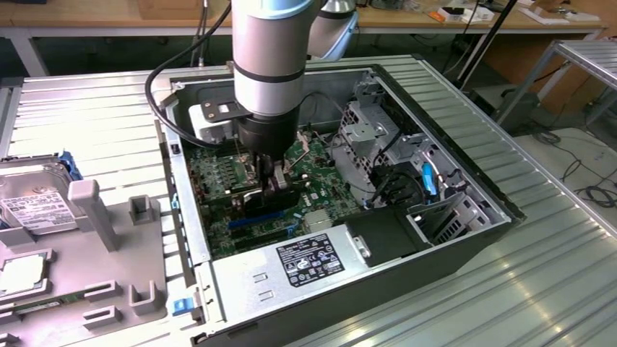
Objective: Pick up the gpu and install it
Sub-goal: 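Insert the gpu into the slot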
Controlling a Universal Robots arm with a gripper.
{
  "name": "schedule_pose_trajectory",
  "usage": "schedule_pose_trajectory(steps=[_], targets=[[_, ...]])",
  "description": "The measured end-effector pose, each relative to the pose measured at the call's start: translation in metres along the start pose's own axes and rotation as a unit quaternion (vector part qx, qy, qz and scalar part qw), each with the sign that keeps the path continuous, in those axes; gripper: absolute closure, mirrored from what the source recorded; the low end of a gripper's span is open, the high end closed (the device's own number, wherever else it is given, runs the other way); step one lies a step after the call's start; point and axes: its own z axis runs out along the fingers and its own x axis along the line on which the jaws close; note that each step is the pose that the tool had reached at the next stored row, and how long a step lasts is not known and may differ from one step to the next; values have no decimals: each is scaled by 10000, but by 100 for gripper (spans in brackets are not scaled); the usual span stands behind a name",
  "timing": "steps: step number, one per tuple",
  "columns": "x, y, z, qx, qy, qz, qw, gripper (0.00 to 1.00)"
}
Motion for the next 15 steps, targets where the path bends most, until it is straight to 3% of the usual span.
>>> schedule_pose_trajectory(steps=[15], targets=[[-1, 4, 34, 0, 1, 0, 10000, 73]])
